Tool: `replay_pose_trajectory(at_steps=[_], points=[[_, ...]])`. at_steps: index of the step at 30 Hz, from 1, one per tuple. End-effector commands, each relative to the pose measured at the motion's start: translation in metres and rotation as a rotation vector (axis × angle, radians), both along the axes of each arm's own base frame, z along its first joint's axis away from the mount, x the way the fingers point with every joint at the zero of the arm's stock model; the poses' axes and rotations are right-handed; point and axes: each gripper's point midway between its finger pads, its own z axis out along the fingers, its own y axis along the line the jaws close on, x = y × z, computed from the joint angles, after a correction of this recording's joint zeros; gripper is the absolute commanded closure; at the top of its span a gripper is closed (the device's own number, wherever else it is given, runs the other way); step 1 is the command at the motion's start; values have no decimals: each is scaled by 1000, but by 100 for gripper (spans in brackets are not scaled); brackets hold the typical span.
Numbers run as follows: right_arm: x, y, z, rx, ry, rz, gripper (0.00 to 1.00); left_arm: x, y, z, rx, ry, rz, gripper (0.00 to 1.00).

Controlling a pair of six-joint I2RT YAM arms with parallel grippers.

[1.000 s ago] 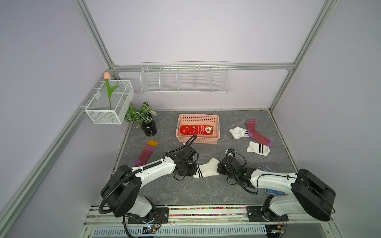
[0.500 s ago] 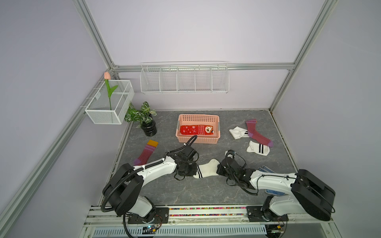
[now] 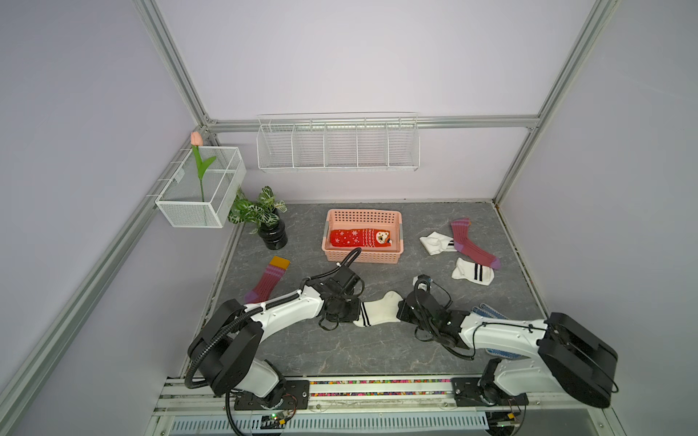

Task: Place the socks together as a pair
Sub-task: Place the sock in the sock.

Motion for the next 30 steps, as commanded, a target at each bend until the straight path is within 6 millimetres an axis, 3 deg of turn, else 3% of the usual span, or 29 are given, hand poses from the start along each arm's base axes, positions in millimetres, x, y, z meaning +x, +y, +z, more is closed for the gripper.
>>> replay_pose_trajectory(at_steps=[1, 11, 18, 20, 30], points=[[-5, -8, -5, -12, 11, -27, 93, 3, -1, 0, 10, -12, -7, 100], [-9, -9, -11, -15, 27, -25, 92, 0, -2, -4, 6, 9, -10, 99], [-11, -8, -12, -22, 39, -20, 85, 1, -3, 3, 0, 3, -3, 76], [-12, -10, -10, -26, 39, -21, 84, 1, -4, 5, -4, 3, -4, 75], [-15, -25, 6, -34, 0, -33, 62, 11, 7, 23, 29, -58, 50, 44]])
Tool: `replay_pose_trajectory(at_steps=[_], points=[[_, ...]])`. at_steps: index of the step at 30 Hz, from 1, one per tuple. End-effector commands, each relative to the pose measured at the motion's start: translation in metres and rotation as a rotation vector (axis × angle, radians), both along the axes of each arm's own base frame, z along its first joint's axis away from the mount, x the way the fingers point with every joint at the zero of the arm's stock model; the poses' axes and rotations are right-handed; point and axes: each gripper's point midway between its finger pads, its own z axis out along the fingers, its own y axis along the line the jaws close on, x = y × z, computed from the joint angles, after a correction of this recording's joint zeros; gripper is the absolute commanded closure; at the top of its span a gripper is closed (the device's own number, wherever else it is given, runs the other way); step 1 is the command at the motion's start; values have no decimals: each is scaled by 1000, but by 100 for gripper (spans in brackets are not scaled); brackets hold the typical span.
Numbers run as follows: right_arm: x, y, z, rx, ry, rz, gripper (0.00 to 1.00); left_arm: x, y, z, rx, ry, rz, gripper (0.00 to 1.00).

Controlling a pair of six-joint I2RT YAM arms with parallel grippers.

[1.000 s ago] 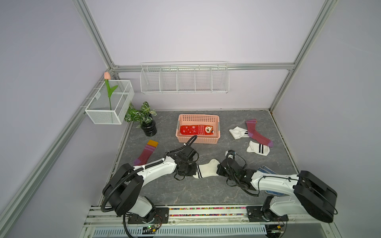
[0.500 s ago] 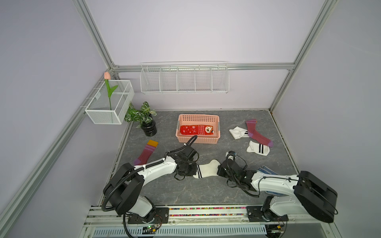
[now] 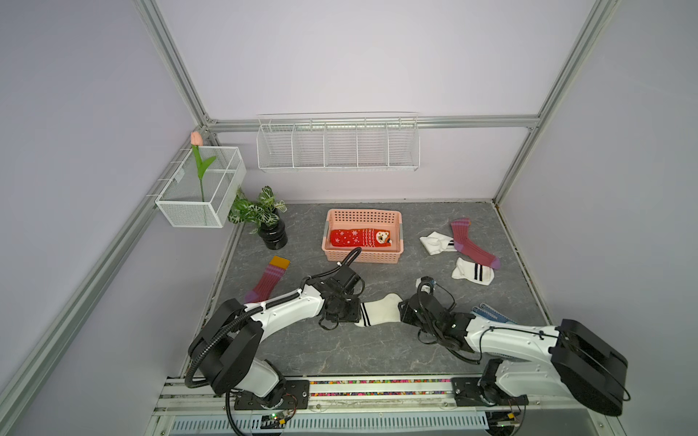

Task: Place the socks together as a pair
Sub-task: Place the sock in the sock, then pick up a pair of socks from the center of the board.

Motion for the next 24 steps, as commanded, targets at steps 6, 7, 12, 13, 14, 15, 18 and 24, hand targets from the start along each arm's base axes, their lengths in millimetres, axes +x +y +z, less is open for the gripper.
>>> replay_pose_trajectory(at_steps=[6, 7, 12, 13, 14, 15, 18, 24], points=[[-2, -22, -3, 7, 81, -47, 49, 7, -6, 26, -96, -56, 87, 36], [-2, -21, -3, 31, 98, -51, 47, 6, -7, 23, -110, -45, 95, 35], [1, -10, -4, 110, 122, -59, 41, -2, -8, 9, -147, -5, 127, 35], [2, -9, -4, 118, 123, -62, 40, -3, -7, 7, -148, -3, 131, 36], [2, -8, -6, 123, 126, -66, 39, -3, -6, 5, -150, -2, 140, 37], [3, -7, -8, 131, 128, -71, 39, -4, -6, 2, -153, 4, 149, 38], [4, -3, -13, 154, 137, -75, 39, -7, -6, -4, -172, 19, 169, 39], [7, -2, -24, 153, 144, -94, 40, -10, -5, -11, -187, 29, 191, 39]])
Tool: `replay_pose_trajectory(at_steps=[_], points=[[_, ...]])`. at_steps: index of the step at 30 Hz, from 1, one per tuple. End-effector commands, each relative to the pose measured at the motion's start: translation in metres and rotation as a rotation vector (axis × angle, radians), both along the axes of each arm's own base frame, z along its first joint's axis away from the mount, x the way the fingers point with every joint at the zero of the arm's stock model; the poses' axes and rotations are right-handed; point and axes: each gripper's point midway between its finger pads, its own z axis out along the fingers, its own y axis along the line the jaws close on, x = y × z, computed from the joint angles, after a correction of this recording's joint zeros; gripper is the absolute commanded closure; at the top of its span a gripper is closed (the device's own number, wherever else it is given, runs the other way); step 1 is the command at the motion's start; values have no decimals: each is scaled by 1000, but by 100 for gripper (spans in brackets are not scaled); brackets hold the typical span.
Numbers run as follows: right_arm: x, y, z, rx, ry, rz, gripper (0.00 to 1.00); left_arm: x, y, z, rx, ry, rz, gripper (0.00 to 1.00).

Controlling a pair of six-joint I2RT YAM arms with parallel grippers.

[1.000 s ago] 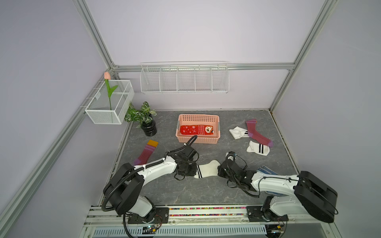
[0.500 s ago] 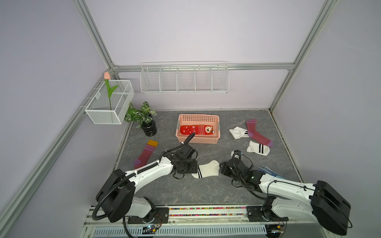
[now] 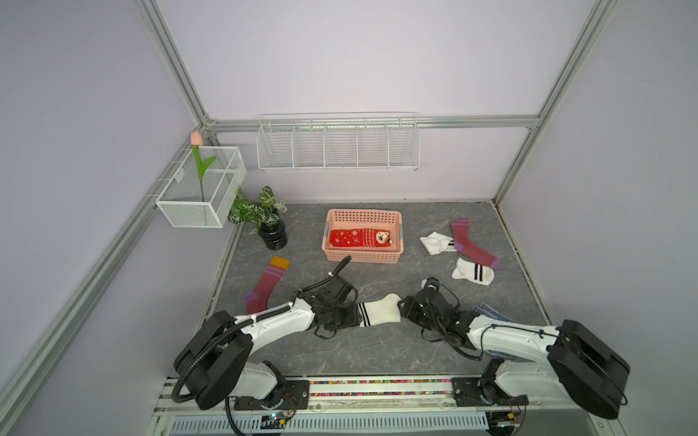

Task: Place the socks together as a pair
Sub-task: Pick up a pair of socks from the center of the board.

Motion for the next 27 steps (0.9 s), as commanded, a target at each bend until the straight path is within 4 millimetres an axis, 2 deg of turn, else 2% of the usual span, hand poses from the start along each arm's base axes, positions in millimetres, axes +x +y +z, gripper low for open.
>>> replay_pose_trajectory(at_steps=[1, 7, 16, 19, 22, 27], points=[[3, 3, -3, 45, 9, -32, 41, 4, -7, 3, -46, -9, 30, 39], [6, 6, -14, 52, 25, -51, 46, 6, -8, -5, -52, -4, 53, 46], [6, 2, -32, 29, 64, -86, 58, 4, -7, -16, -54, 12, 73, 62], [6, -1, -35, 28, 57, -102, 66, 5, -7, -17, -54, 9, 72, 66], [8, -2, -37, 36, 42, -112, 81, 5, -8, -19, -57, 13, 72, 71], [11, 3, -35, 71, 18, -101, 93, 7, -11, -18, -67, 10, 68, 86]])
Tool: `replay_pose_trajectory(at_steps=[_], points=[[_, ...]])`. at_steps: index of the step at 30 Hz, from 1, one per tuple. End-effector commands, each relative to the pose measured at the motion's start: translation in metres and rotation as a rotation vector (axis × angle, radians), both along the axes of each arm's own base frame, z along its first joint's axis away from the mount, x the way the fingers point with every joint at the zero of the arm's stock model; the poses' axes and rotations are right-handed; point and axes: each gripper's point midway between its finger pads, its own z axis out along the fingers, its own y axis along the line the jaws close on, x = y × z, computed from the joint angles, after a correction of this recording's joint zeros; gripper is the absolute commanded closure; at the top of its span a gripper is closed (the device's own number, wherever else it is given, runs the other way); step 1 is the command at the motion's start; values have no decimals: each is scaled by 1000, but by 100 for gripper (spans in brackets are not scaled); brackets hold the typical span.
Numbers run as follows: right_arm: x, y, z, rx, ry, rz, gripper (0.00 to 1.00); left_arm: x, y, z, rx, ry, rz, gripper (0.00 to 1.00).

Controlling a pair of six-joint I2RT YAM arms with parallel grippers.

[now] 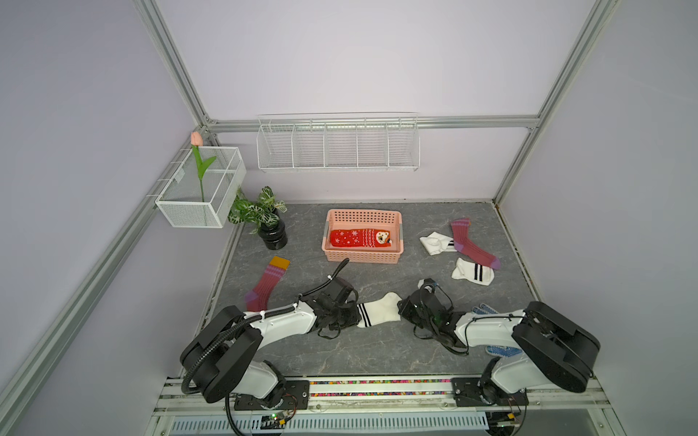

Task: Place the socks together as a pair
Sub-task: Pick up a pair of socks from the center of the board.

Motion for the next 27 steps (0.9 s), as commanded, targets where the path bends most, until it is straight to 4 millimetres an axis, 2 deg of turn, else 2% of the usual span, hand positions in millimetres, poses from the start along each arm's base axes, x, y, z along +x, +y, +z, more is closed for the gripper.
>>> replay_pose_trajectory(at_steps=[1, 5, 8, 13, 16, 19, 23, 25, 27], points=[[-7, -10, -17, -10, 38, -22, 93, -4, 5, -8, 25, 18, 4, 89], [-3, -7, -4, -2, -17, -5, 93, -1, 6, 3, 34, -12, -3, 100], [2, -7, 13, -34, -63, 9, 93, 4, 5, 17, 44, -40, -18, 100], [17, -8, 59, -88, -167, 13, 93, 24, 6, 60, 112, -116, -26, 100], [32, -8, 97, -122, -250, 4, 93, 43, 1, 95, 134, -176, -63, 100], [54, -7, 133, -120, -312, -7, 93, 68, -2, 131, 124, -221, -78, 100], [96, -4, 178, -130, -402, -22, 93, 118, 5, 173, 94, -278, -47, 100], [122, 1, 201, -118, -439, -23, 93, 142, 8, 186, 96, -300, -34, 100], [147, 6, 215, -121, -465, -19, 93, 165, 9, 196, 102, -327, -38, 100]])
